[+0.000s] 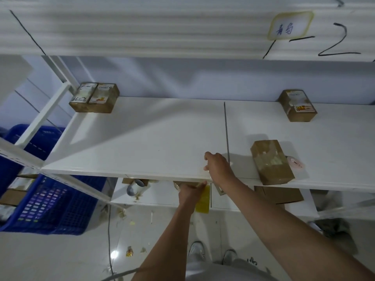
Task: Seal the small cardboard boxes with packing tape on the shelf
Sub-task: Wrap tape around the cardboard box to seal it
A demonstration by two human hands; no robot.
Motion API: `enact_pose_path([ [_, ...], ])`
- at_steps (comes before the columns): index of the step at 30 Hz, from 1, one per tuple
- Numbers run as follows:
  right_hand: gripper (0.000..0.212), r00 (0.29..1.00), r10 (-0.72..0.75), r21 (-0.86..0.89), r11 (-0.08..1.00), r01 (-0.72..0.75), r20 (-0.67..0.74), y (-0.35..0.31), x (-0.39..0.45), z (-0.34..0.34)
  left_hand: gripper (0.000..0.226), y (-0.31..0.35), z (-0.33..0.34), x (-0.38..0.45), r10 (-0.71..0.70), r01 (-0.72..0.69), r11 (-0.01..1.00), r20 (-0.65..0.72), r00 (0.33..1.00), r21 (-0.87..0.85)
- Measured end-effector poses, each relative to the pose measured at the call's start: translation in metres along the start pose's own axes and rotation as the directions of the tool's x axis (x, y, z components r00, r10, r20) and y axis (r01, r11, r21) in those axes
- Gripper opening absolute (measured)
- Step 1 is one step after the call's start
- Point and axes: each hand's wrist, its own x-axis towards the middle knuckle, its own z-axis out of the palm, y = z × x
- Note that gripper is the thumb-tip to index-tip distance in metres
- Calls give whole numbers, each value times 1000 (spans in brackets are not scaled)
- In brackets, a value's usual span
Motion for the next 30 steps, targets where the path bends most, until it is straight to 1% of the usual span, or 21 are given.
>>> enact_pose_path([
  [2,23,998,27,31,999,-25,-62,-1,5,-2,71,0,-2,0,32,-32,999,7,999,15],
  [4,28,990,95,102,991,-84,-103,0,7,-6,65,2,-4,0,71,-72,997,31,997,37],
  [6,19,977,165,143,979,-145,-137,7,6,-6,57,2,-7,0,101,-106,991,60,993,83],
  [8,13,960,201,137,975,-176,-193,13,3,-8,49,0,-12,-3,134,-147,969,74,988,197],
  [9,12,950,211,147,973,-181,-230,15,1,-11,48,-2,-15,-6,153,-166,950,68,986,264],
  [11,10,924,216,178,970,-166,-316,19,-3,-19,59,0,-24,-15,163,-162,885,35,986,436],
  [12,10,908,215,191,969,-154,-359,23,-5,-25,63,6,-30,-22,130,-130,836,38,991,534],
  [14,10,873,204,191,973,-131,-442,32,-8,-38,62,31,-35,-41,-25,-71,724,129,991,686],
  [15,11,858,201,184,975,-126,-473,38,-10,-48,59,47,-34,-50,-96,-75,677,189,977,732],
  [16,12,842,203,175,976,-131,-499,45,-12,-58,58,64,-30,-57,-124,-106,635,236,964,765],
  [17,13,830,206,162,977,-142,-519,54,-14,-68,57,81,-23,-63,-118,-143,607,267,956,782],
  [18,12,821,211,146,977,-157,-531,64,-17,-78,57,94,-13,-66,-91,-174,613,287,954,771],
  [19,11,814,216,132,976,-172,-539,74,-21,-87,54,104,-1,-68,-52,-194,642,295,954,741],
  [21,11,807,239,154,971,-184,-540,96,-28,-102,47,116,26,-70,14,-214,726,298,955,654],
  [23,11,804,285,192,957,-215,-522,114,-34,-116,37,122,53,-75,50,-204,849,310,950,487],
  [24,11,806,311,202,949,-240,-503,122,-35,-122,34,124,65,-77,70,-202,894,320,945,400],
  [26,15,827,367,222,928,-298,-427,138,-39,-131,29,126,87,-79,106,-201,942,333,937,269],
  [30,27,875,413,242,902,-356,-251,160,-50,-139,20,129,113,-80,120,-146,986,281,952,75],
])
